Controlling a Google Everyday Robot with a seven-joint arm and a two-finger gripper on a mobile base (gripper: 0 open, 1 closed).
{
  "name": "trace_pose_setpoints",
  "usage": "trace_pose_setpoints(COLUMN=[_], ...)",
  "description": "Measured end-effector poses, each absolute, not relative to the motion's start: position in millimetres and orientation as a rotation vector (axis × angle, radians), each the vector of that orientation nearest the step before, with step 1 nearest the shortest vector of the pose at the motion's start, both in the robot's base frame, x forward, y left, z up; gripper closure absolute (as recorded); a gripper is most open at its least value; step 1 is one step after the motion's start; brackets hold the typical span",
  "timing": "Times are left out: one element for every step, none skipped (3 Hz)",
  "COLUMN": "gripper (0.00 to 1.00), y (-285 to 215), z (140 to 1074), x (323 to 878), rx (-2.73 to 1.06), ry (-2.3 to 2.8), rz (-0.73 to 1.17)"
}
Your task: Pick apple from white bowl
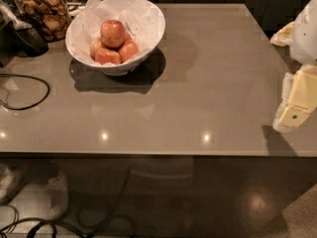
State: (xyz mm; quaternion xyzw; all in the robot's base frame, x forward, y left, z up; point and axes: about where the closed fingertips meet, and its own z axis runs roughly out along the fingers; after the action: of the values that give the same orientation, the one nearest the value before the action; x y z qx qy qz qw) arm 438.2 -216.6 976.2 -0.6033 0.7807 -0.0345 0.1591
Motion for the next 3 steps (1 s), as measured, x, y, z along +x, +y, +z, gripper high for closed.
trace_pose_setpoints(gripper=[0.00, 0.00, 0.00], y=[-216.6, -207.3, -187.9], z=[976.3, 998.5, 1029.2], x=[438.2, 449.8, 469.6], rx=[-1.725, -1.692, -1.675], ry=[2.232, 2.174, 2.101], rz=[-0.099, -0.052, 0.017])
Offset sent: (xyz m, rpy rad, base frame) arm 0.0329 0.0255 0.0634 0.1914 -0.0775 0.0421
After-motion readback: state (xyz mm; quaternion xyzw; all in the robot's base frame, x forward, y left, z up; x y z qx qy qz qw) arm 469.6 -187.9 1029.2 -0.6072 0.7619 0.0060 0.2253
